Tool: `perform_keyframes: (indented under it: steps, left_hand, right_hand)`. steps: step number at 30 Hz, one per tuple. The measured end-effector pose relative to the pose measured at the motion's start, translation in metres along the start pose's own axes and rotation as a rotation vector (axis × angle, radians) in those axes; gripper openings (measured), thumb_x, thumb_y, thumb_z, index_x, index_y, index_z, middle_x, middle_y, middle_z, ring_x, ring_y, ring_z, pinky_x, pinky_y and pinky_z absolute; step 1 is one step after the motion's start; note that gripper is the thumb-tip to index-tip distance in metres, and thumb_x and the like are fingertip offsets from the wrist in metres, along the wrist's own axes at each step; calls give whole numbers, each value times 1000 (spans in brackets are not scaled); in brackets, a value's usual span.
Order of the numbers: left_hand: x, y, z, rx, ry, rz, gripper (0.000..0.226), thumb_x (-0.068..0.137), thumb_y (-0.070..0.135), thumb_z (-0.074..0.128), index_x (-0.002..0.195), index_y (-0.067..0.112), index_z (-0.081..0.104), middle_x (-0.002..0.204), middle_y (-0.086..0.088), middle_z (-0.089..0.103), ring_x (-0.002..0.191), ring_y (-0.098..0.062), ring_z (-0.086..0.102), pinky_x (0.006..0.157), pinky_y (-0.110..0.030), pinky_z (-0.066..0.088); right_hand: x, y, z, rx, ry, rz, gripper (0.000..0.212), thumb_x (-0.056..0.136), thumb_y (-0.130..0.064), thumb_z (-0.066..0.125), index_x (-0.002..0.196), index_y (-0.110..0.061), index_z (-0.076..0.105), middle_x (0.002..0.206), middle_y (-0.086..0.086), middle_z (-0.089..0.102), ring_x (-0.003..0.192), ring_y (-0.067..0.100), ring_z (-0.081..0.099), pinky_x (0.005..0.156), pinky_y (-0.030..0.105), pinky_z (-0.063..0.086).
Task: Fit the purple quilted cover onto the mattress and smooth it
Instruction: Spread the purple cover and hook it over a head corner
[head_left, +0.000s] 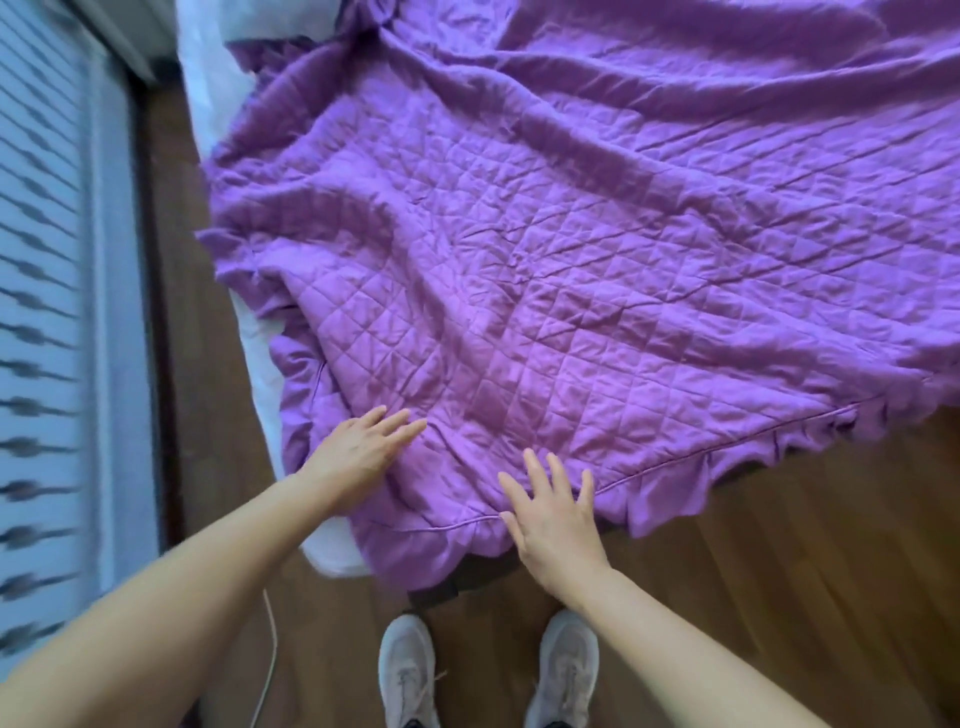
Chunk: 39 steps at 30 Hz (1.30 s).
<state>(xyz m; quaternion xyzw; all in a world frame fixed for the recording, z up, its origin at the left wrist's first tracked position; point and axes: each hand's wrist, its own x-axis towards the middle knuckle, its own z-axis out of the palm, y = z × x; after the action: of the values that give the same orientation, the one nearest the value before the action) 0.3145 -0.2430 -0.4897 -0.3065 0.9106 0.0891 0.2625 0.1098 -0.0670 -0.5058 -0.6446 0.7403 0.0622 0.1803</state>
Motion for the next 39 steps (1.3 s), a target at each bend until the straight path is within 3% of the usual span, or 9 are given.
perform_keyframes:
  steps: [4, 10, 15, 20, 22, 29, 31, 34, 39]
  left_hand:
    - [-5, -53, -39, 75, 267, -32, 55, 57, -7, 56, 111, 5, 63, 115, -12, 66, 107, -33, 63, 81, -45, 52]
    - [1, -131, -48, 125, 213, 54, 47, 78, -4, 55, 122, 9, 58, 134, -11, 52, 134, -32, 38, 104, -48, 32]
    - [17, -160, -43, 393, 138, 285, 46, 67, 14, 77, 110, 28, 68, 120, -8, 63, 118, -32, 54, 96, -49, 42]
    - [19, -160, -35, 370, 289, 526, 12, 70, 18, 64, 76, 24, 73, 104, -6, 68, 103, -29, 63, 98, -46, 37]
    - [13, -166, -33, 312, 331, 569, 17, 68, 18, 56, 74, 23, 72, 109, -8, 67, 108, -29, 61, 100, -44, 32]
    - [-78, -211, 56, 143, 396, 748, 13, 81, 17, 42, 89, 20, 51, 147, -7, 36, 145, -23, 8, 114, -43, 17]
    - [-93, -207, 75, 115, 365, 706, 15, 78, 19, 40, 92, 21, 44, 144, -7, 39, 141, -23, 25, 112, -39, 18]
    - [-87, -195, 74, 77, 285, 652, 24, 71, 18, 38, 92, 19, 49, 119, -8, 65, 108, -30, 63, 94, -42, 47]
    - [-76, -200, 59, 82, 215, 695, 29, 76, 27, 40, 85, 19, 67, 107, 2, 71, 96, -21, 69, 81, -29, 54]
  right_hand:
    - [17, -49, -12, 95, 163, -38, 41, 66, -30, 79, 103, -24, 62, 129, 13, 57, 118, 35, 54, 91, 64, 41]
    - [43, -148, -10, 97, 123, -30, 38, 63, -43, 79, 90, -23, 62, 129, 10, 56, 121, 35, 52, 93, 63, 39]
    - [70, -207, -7, 83, 60, 172, 68, 52, -55, 81, 107, -18, 68, 129, 14, 57, 116, 42, 53, 94, 66, 37]
    - [83, -213, -7, 70, 135, 245, 5, 72, -17, 66, 69, -20, 63, 121, 13, 63, 108, 39, 59, 91, 61, 43]
    - [76, -210, 0, 122, 210, 202, 20, 79, -19, 44, 71, -21, 62, 125, 11, 61, 112, 36, 58, 92, 60, 43]
    - [20, -238, 35, 88, 367, -73, 31, 65, -9, 57, 92, -21, 66, 125, 11, 62, 115, 37, 58, 92, 63, 42]
    - [11, -248, 45, 123, 316, -59, 34, 68, -12, 45, 94, -21, 66, 121, 9, 64, 112, 34, 60, 90, 61, 45]
    - [9, -250, 48, 148, 256, -24, 35, 70, -14, 39, 95, -22, 63, 117, 7, 65, 109, 32, 62, 87, 59, 49]
    - [5, -248, 40, 152, 257, -44, 33, 73, -17, 41, 93, -23, 67, 111, 3, 68, 103, 24, 65, 82, 52, 53]
